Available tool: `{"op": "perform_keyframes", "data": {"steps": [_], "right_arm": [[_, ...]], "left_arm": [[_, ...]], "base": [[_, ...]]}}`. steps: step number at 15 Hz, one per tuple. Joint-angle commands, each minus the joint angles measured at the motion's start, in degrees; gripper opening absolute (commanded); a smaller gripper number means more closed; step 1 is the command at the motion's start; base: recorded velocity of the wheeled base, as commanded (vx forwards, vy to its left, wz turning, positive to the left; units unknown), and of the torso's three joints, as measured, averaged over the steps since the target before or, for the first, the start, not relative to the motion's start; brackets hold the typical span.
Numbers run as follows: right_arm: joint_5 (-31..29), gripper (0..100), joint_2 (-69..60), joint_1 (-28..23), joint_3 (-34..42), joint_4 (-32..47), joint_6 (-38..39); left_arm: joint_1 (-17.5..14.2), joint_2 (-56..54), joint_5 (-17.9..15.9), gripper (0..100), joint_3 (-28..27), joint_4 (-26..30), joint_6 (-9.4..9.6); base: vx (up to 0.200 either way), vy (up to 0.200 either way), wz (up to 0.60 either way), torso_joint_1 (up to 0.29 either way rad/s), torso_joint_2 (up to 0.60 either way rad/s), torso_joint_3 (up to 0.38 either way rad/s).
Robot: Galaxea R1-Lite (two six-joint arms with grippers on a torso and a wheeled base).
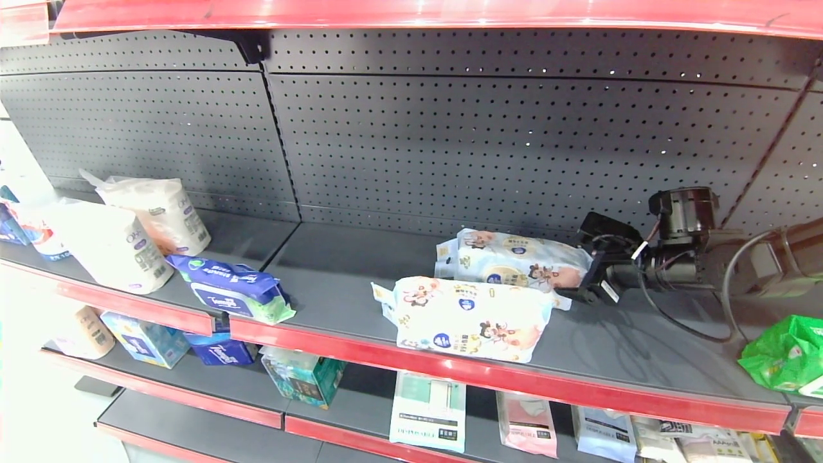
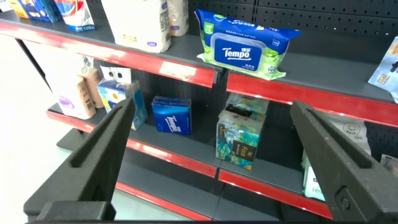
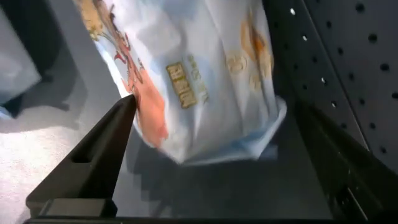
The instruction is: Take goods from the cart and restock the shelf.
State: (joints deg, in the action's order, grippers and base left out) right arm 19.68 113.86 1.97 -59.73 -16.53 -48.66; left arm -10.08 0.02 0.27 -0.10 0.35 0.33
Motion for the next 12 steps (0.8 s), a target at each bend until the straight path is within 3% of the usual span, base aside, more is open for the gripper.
{"op": "perform_keyframes", "data": {"steps": [1,7,9,12], "right_arm": [[-0.2,100,-0.5,-0.1,0.2,0.0,0.1],[1.0,100,-3.5,-0.5,3.6,-0.1,4.8],[7.0,100,-8.4,-2.0,7.6,-0.1,9.9],[7.6,100,-14.7,-6.8,12.5,-0.2,10.7]], "left_arm": [[0.0,0.0,0.0,100,0.0,0.0,0.02],[0.0,0.0,0.0,100,0.0,0.0,0.02],[0.0,0.0,0.0,100,0.0,0.0,0.02],[0.0,0.0,0.1,100,0.0,0.0,0.02]], "base": [[0.000,0.000,0.00,0.000,0.00,0.000],[0.000,0.000,0.00,0.000,0.00,0.000],[0.000,0.000,0.00,0.000,0.00,0.000],[0.000,0.000,0.00,0.000,0.00,0.000]]}}
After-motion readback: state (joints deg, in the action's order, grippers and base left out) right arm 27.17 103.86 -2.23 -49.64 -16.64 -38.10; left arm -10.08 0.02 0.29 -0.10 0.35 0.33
